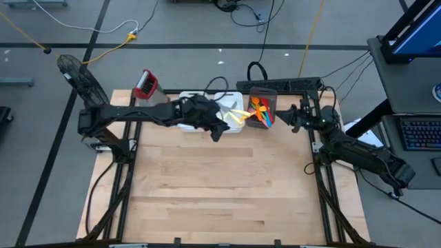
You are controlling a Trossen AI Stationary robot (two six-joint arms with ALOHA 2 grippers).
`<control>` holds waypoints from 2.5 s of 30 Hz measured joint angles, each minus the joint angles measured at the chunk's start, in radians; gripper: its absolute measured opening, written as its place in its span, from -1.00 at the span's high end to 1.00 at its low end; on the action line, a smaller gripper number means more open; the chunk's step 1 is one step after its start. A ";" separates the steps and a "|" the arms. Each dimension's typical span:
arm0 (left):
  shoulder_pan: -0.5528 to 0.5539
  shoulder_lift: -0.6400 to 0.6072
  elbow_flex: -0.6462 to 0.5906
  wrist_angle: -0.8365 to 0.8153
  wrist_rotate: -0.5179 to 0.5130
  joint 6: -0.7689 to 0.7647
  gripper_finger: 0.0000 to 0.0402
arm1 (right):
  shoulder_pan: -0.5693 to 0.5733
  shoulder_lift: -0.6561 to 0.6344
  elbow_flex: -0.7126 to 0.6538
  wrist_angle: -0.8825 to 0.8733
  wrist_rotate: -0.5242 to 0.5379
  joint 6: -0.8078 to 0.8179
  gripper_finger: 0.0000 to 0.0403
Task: Pick & Place Kitchen Items
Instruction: Return to Home Position
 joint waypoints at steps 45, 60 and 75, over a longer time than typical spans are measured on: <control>-0.098 -0.836 -0.672 0.260 -0.159 -0.046 0.47 | 0.065 -0.097 0.019 0.158 0.001 -0.248 1.00; -0.139 -1.039 -0.787 0.114 -0.336 -0.138 0.47 | 0.236 -0.169 0.259 -0.565 0.204 -0.477 1.00; -0.209 -1.082 -0.787 0.044 -0.386 0.014 0.47 | 0.412 -0.375 0.324 -0.952 0.568 -0.555 1.00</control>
